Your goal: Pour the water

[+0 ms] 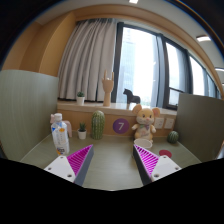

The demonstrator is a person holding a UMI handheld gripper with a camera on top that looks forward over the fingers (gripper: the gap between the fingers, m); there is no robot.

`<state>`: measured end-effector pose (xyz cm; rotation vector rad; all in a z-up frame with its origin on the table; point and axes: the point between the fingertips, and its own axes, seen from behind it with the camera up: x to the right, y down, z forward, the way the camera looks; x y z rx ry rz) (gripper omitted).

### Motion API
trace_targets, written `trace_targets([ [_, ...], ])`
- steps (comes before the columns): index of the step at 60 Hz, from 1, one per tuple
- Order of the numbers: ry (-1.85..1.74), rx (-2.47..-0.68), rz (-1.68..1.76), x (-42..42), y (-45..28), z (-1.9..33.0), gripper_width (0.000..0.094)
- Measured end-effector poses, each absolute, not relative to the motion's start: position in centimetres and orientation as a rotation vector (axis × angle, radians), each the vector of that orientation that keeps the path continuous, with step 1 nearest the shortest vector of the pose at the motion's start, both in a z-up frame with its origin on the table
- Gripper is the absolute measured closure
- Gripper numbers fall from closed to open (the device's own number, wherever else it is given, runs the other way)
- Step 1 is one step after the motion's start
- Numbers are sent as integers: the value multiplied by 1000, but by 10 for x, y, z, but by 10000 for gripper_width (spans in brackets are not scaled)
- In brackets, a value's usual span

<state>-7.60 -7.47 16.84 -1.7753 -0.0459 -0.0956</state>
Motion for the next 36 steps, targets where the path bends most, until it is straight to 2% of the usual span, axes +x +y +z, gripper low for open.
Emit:
trace_targets([
  [8,-133,-1791,-16,-150,-74,126,116],
  [13,-177,-1781,50,-194,-73,112,123],
  [25,-199,-1720,159,-260,-45,112,125],
  [36,-167,-1708,128,-276,2,112,126],
])
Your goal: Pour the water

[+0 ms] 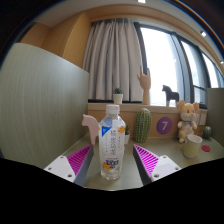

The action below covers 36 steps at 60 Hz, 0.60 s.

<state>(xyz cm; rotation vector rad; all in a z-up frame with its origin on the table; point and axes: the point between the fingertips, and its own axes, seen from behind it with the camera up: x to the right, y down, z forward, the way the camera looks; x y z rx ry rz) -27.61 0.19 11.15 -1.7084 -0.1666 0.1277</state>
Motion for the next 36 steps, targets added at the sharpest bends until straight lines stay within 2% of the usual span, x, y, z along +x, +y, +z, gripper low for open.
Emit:
trace_targets([
  [12,-199,-1708,113,-295,42,105,140],
  [19,-207,-1691,99,-297,54,104,257],
  [24,-196,-1717,77,-290,58,93,393],
  [26,-200,-1704,83,-291,58,95,400],
  [34,-173,-1702,130,-291,58,94,551],
  [36,-164,-1699,144,-291,59,94,552],
])
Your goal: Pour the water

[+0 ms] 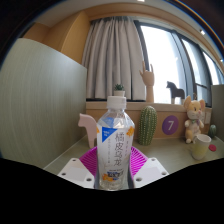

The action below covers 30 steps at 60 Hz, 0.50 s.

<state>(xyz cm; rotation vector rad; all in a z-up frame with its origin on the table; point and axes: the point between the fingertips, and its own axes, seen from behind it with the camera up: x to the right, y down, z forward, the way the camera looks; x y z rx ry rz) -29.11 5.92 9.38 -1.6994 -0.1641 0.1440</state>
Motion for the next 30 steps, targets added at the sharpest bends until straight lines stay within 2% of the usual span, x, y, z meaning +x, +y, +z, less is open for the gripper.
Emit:
trace_targets([
  [2,-146,-1697,159,-286,58,95,581],
  [16,-79,-1730,222,-282,60,97,581],
  [30,323,-1638,621,-205,91,138,581],
])
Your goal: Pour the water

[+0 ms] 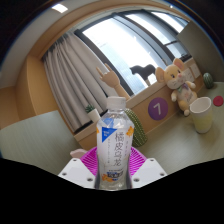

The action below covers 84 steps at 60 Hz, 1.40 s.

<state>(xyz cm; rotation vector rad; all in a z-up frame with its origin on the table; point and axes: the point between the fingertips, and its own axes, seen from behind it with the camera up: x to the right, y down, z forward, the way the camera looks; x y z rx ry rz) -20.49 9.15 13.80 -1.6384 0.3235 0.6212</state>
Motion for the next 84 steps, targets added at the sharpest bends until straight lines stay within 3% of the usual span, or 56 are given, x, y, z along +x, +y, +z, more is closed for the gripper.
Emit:
trace_targets([
  [11,694,-1474,941,-148,108,170,582],
  [22,1068,-1178,1274,-91,121,194,584],
  [54,1564,-520,1713,11,145,197,583],
  [71,1567,-539,1699,9,141,198,579],
  [76,1453,-643,1619,8,141,218,580],
  [84,1115,-974,1341,-4,142,261,561],
])
